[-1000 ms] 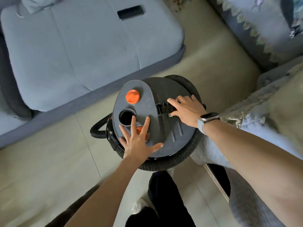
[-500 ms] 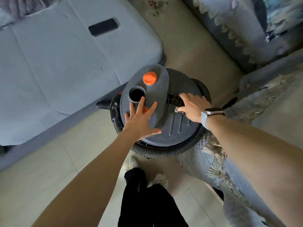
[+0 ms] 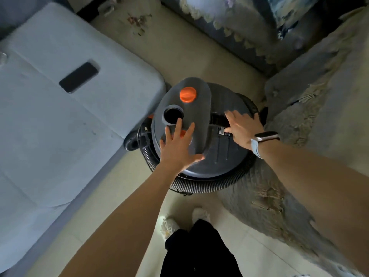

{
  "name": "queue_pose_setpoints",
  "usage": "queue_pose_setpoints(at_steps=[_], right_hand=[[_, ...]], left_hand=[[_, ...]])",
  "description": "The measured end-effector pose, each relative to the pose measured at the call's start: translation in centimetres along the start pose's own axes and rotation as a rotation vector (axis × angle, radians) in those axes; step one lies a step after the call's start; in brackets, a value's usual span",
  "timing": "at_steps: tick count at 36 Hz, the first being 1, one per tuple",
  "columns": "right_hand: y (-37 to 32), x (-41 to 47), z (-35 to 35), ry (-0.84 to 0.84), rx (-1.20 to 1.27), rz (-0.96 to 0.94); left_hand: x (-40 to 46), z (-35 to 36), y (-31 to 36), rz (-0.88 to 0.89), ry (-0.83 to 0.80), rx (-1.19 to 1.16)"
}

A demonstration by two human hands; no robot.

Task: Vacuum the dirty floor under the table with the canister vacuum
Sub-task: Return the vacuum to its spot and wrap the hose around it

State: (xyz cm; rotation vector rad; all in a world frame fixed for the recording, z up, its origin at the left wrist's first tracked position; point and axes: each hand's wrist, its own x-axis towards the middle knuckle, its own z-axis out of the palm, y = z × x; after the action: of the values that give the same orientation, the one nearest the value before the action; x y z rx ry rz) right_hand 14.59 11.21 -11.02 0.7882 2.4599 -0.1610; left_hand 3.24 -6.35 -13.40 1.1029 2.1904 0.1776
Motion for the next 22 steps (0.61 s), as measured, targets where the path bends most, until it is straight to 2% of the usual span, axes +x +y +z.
queue_pose_setpoints(at_steps=[6, 10, 12, 16, 19, 22], right_hand=[[2.4, 3.5, -1.8, 0.039, 0.008, 0.019], [4.8, 6.4, -3.8, 0.064, 0.035, 0.013], [5.9, 7.9, -4.6, 0.098, 0.031, -0.007], [7.5, 11.0, -6.3, 0.106, 0.028, -0.03], [8.8, 13.1, -7.8, 0.079, 0.008, -0.03], [10.0, 14.7, -9.2, 0.064, -0.01, -0.026]], left_hand=[[2.3, -1.2, 1.4, 0.033, 0.044, 0.11], [4.1, -1.9, 1.6, 0.103, 0.201, 0.32], [6.1, -2.2, 1.9, 0.146, 0.252, 0.316], [10.1, -3.6, 3.0, 0.189, 0.104, 0.307], [11.9, -4.0, 4.1, 0.197, 0.162, 0.154], [13.6, -4.0, 5.6, 0.161, 0.164, 0.097]])
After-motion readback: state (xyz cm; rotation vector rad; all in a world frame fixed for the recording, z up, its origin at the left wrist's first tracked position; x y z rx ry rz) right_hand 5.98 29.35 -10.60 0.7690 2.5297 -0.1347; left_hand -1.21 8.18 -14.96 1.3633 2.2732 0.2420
